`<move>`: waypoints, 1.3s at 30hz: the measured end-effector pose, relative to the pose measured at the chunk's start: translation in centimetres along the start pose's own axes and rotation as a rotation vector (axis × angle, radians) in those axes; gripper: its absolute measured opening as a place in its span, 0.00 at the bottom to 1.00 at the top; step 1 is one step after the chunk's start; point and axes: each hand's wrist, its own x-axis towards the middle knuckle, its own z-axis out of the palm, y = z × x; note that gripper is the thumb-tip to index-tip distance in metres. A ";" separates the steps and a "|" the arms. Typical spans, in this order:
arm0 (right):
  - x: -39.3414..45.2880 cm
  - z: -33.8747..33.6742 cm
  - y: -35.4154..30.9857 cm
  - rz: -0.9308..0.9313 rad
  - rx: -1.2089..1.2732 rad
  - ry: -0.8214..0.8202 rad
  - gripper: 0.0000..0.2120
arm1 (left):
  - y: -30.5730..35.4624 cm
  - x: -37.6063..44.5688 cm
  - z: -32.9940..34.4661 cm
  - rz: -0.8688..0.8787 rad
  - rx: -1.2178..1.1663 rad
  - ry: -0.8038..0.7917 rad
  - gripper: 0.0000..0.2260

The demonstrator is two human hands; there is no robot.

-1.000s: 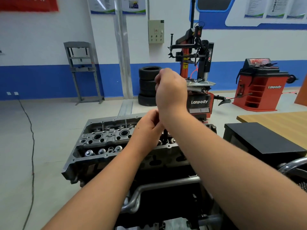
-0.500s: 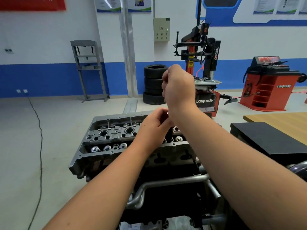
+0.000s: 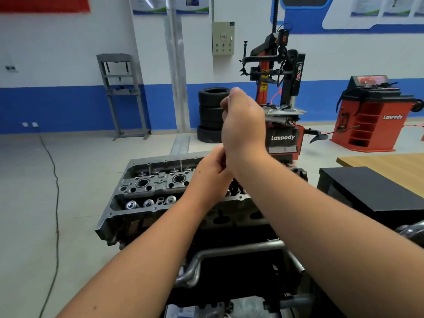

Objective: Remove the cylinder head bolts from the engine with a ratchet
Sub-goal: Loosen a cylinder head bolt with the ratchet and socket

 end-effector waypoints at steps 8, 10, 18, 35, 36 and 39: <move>2.2 -3.2 -1.4 0.303 0.175 -0.338 0.19 | 0.0 -0.2 -0.2 -0.002 -0.124 -0.052 0.06; 0.7 -1.9 -0.9 0.116 0.044 -0.136 0.15 | 0.0 -0.2 -0.1 0.013 -0.087 -0.023 0.09; 1.9 -1.7 -1.5 0.122 -0.054 -0.290 0.19 | -0.3 -0.1 0.0 -0.088 -0.185 -0.019 0.04; 2.8 -3.0 -1.8 0.281 0.186 -0.480 0.20 | 0.0 -0.2 0.1 -0.100 -0.225 -0.086 0.07; 3.0 -3.3 -1.8 0.292 0.187 -0.503 0.20 | 0.1 -0.3 0.2 -0.090 -0.209 -0.094 0.08; 2.6 -2.6 -1.5 0.226 0.100 -0.371 0.17 | -0.1 -0.3 0.3 -0.085 -0.185 -0.052 0.06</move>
